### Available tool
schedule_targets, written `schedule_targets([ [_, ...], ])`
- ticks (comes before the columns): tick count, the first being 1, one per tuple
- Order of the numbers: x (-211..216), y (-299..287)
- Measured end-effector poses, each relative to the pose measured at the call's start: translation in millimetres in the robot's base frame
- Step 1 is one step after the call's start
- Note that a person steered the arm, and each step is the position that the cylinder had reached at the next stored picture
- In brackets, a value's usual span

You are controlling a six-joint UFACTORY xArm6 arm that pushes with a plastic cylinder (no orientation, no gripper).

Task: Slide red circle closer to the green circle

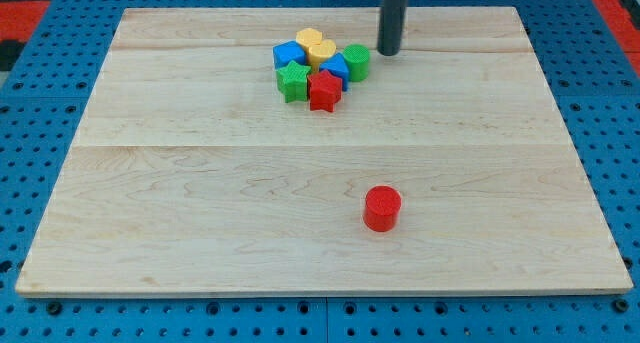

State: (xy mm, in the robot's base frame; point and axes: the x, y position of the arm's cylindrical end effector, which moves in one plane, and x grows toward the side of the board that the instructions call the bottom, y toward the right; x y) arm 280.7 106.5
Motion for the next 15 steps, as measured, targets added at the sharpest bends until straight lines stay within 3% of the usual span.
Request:
schedule_targets([
  [1,7,34],
  [4,16,-17],
  [5,80,-1],
  [7,267,67],
  [8,298,49],
  [10,299,-31],
  [15,206,-85],
])
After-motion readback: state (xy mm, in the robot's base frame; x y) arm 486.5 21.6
